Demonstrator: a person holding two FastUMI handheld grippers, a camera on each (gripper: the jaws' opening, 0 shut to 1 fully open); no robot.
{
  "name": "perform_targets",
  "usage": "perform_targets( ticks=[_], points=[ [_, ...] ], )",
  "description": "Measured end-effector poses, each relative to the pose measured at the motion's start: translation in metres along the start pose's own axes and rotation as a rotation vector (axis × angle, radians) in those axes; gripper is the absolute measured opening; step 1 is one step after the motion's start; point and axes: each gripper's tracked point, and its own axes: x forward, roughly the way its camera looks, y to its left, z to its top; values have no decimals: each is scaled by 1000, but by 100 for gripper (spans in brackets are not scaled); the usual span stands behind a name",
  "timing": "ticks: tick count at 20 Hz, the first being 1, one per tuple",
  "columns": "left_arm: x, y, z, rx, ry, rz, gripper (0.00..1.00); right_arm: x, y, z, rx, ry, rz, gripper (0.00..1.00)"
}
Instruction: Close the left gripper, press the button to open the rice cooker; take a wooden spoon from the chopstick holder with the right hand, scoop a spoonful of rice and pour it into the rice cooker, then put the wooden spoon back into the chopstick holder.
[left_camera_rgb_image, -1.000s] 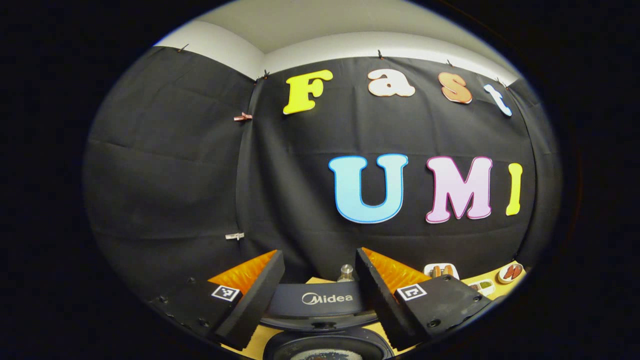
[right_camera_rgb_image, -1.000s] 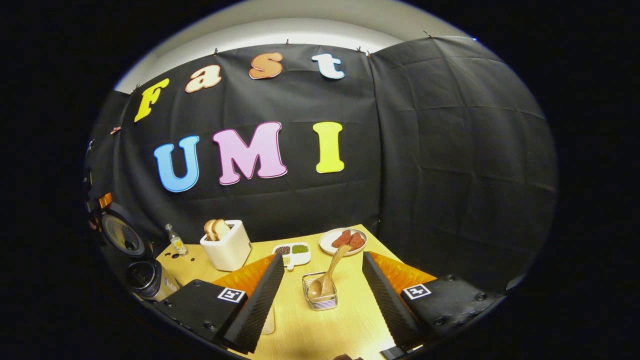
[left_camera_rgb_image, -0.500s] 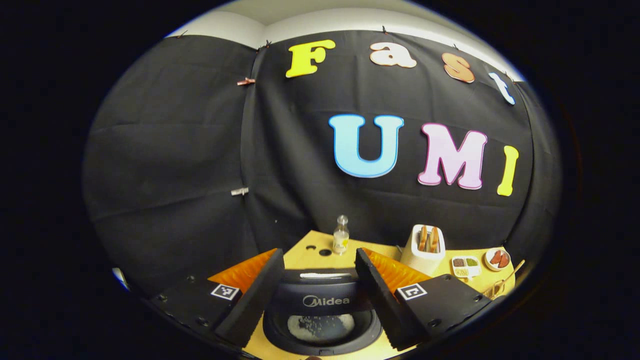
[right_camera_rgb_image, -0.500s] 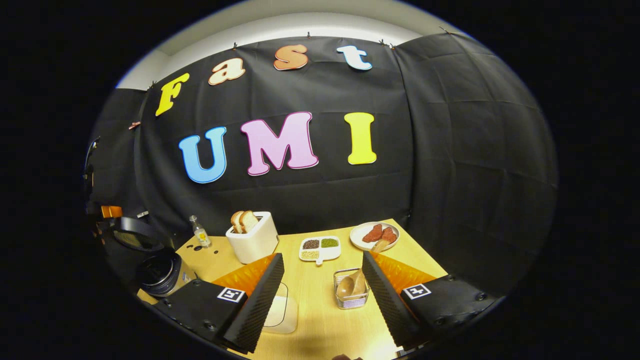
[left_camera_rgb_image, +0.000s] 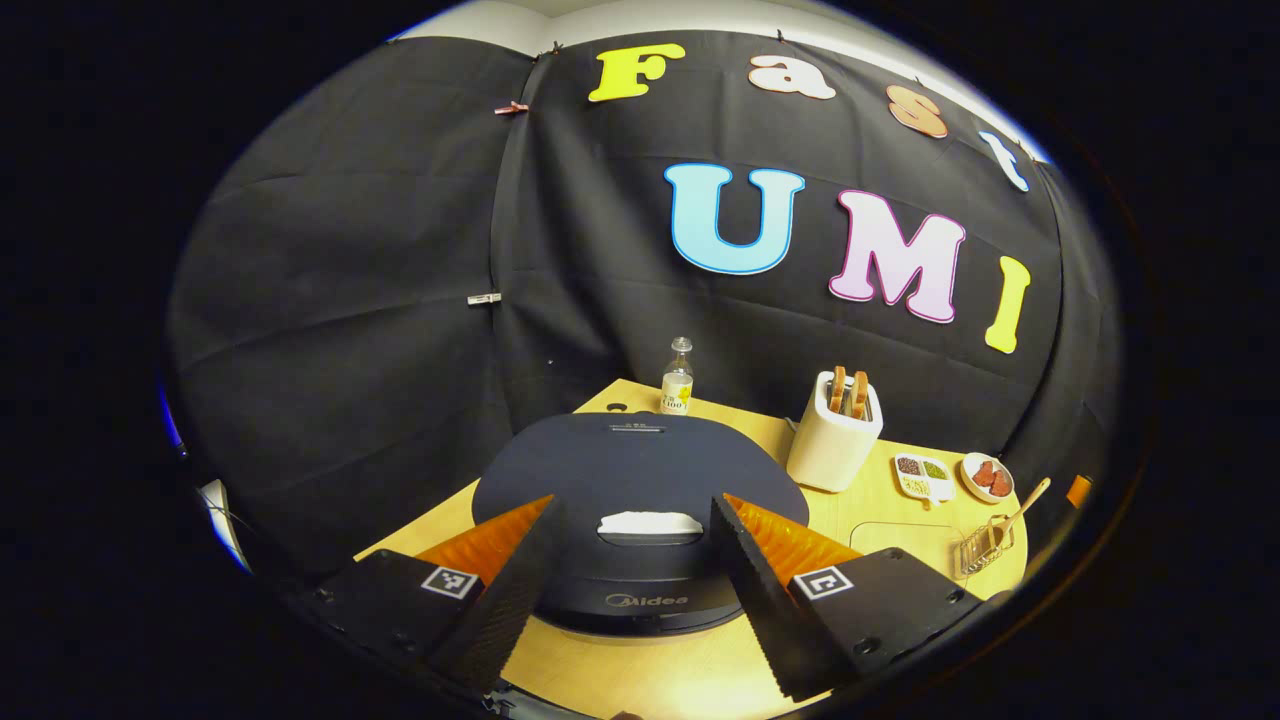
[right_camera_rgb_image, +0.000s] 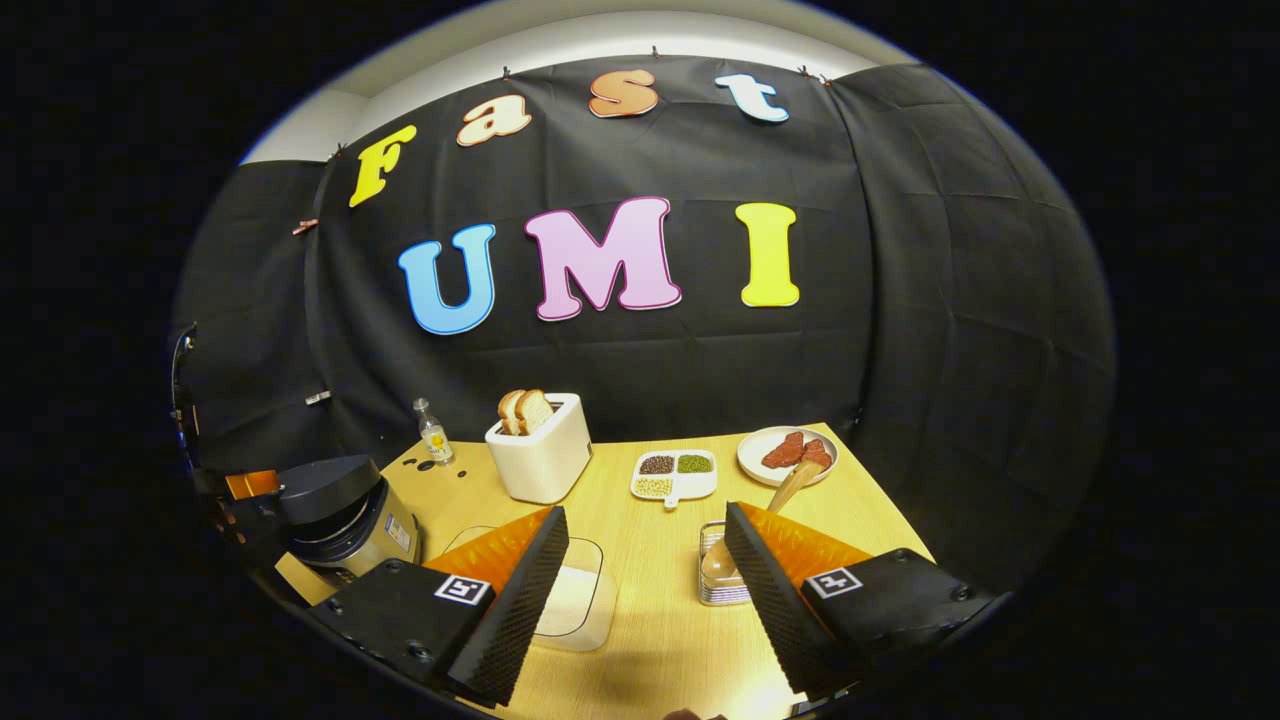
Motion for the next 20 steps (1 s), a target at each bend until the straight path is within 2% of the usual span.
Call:
perform_targets(
  ticks=[3,7,10,13,15,20],
  points=[
    [6,-3,-15,70,-4,19,100,0,-5,-5,-9,18,10,99],
    [14,-1,-47,70,49,33,99,-1,-17,-7,-20,34,19,99],
    [11,-6,-43,115,-48,34,99,0,-27,-9,-17,36,28,98],
    [15,-2,-45,96,-86,31,100,5,-36,-14,0,48,45,99],
    [18,-4,-55,97,-40,32,99,7,-41,-19,12,57,64,98],
    [15,-4,-51,98,-34,39,99,10,-48,-29,7,79,111,99]
  ],
)
